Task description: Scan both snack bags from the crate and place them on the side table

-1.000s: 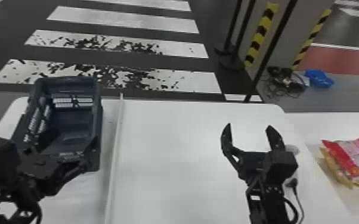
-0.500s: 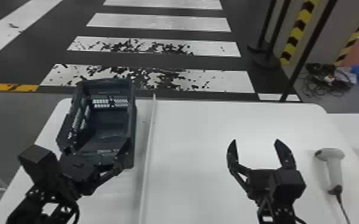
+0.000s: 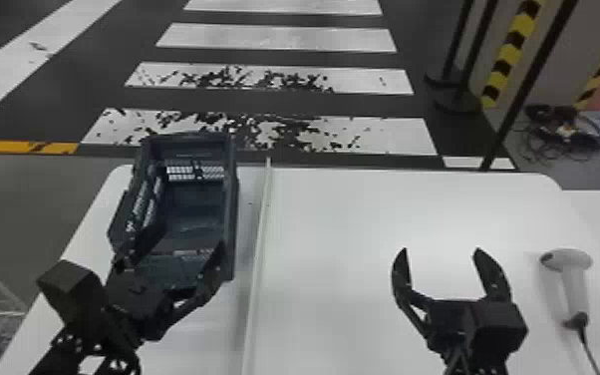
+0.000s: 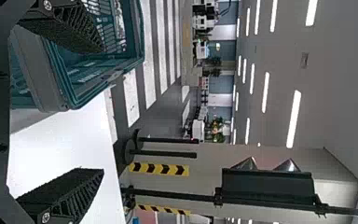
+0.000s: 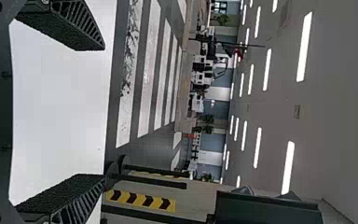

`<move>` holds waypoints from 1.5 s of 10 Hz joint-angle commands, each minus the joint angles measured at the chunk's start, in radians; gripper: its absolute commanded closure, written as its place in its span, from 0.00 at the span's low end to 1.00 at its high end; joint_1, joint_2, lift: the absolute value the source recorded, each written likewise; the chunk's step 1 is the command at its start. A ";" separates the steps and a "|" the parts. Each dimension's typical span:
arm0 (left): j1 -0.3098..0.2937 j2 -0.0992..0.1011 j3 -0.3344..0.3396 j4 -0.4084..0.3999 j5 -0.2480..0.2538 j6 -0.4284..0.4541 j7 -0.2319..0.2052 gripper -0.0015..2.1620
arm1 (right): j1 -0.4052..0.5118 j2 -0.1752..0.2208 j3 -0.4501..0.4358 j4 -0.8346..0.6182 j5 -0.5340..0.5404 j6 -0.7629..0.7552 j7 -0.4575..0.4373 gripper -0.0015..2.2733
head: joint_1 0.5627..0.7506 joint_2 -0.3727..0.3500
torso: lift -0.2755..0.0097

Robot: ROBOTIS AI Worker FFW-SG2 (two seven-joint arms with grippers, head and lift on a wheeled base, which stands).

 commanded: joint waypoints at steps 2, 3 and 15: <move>0.021 -0.010 0.003 -0.010 0.001 -0.008 0.023 0.04 | 0.007 0.002 0.000 -0.004 -0.015 0.015 -0.002 0.00 | 0.70 0.51 | 0.63; 0.030 -0.013 0.011 -0.019 0.001 -0.008 0.026 0.04 | 0.007 0.002 0.005 -0.003 -0.018 0.021 -0.002 0.00 | 0.70 0.52 | 0.63; 0.033 -0.069 0.032 -0.033 -0.020 -0.004 0.035 0.04 | 0.005 0.002 -0.002 0.008 -0.029 0.027 -0.014 0.00 | 0.70 0.53 | 0.63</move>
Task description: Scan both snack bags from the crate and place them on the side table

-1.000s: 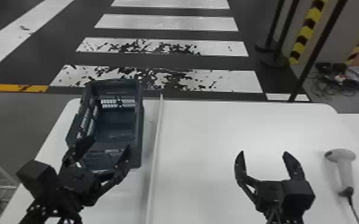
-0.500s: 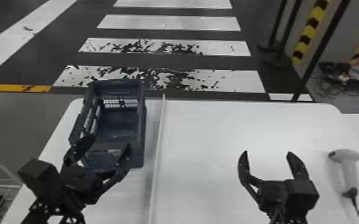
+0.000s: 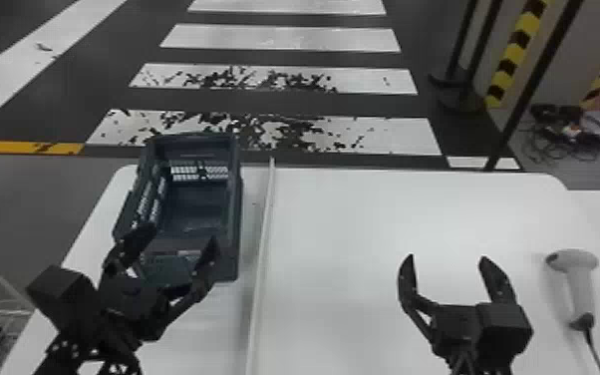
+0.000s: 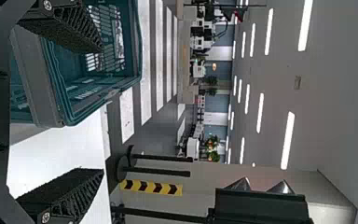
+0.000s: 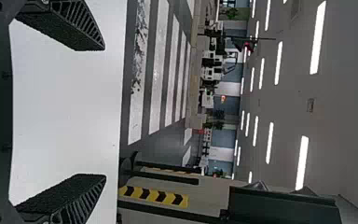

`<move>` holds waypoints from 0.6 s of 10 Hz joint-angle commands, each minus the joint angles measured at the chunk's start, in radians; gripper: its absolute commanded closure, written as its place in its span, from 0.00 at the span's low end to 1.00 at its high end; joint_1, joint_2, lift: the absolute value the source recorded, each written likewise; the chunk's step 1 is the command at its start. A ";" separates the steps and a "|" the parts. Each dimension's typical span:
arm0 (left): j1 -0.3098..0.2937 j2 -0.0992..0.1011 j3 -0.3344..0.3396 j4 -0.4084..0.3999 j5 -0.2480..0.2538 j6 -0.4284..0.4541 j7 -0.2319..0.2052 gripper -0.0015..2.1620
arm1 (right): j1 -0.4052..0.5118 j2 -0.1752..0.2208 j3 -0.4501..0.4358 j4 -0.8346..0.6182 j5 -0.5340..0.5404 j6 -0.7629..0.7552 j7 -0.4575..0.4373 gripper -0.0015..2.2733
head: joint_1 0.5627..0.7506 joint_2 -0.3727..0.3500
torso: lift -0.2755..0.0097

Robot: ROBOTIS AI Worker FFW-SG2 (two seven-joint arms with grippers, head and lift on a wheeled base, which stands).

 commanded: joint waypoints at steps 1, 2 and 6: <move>0.001 -0.013 -0.002 0.002 -0.014 0.000 0.000 0.04 | 0.005 0.002 0.000 0.001 -0.009 -0.012 0.000 0.00 | 0.70 0.53 | 0.63; 0.002 -0.023 -0.006 0.002 -0.022 0.000 0.000 0.04 | 0.009 0.002 -0.008 0.001 -0.014 -0.018 -0.001 0.00 | 0.70 0.53 | 0.63; 0.013 -0.047 -0.017 -0.001 -0.042 -0.006 0.005 0.04 | 0.029 0.002 -0.025 0.000 -0.034 -0.067 -0.001 0.00 | 0.70 0.49 | 0.63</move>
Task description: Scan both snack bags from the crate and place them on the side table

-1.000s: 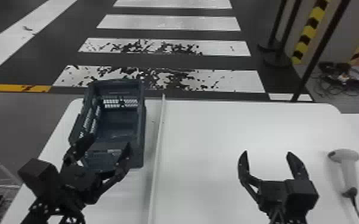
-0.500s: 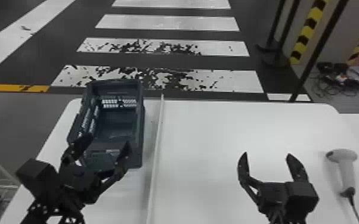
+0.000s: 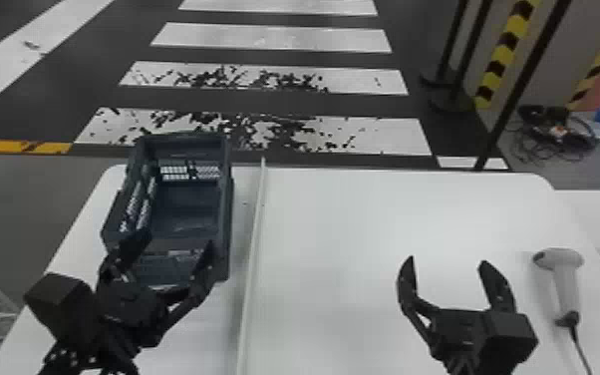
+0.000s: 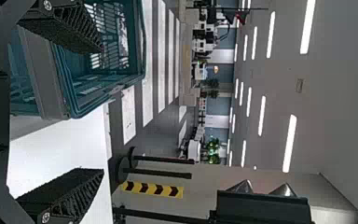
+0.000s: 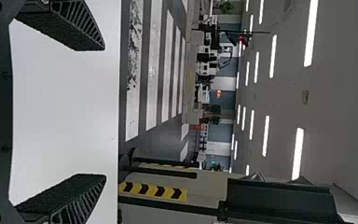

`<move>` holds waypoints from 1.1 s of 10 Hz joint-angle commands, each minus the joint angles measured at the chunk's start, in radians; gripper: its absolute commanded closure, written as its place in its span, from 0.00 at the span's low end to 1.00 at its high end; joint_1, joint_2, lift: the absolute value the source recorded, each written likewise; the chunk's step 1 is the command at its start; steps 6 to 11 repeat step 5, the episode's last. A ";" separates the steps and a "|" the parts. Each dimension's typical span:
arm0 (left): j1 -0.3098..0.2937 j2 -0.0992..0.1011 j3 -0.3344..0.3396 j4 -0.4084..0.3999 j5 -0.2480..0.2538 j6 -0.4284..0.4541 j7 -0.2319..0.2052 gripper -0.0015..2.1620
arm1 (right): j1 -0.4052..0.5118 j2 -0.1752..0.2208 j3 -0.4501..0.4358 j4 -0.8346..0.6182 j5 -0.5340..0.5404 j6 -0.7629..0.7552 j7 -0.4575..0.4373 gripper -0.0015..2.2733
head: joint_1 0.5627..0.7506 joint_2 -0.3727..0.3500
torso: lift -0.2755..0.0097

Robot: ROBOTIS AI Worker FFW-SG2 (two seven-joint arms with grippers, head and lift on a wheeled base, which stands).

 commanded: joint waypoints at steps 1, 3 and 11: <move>0.004 -0.009 -0.005 -0.002 -0.011 -0.005 0.001 0.04 | 0.007 0.002 -0.004 0.000 -0.012 -0.025 0.001 0.00 | 0.70 0.49 | 0.63; 0.004 -0.021 -0.006 -0.002 -0.023 -0.002 0.001 0.04 | 0.009 0.002 -0.010 0.000 -0.018 -0.031 0.001 0.00 | 0.70 0.48 | 0.63; 0.007 -0.026 -0.008 -0.007 -0.029 -0.002 0.001 0.04 | 0.009 0.002 -0.010 0.000 -0.018 -0.040 0.001 0.00 | 0.70 0.47 | 0.63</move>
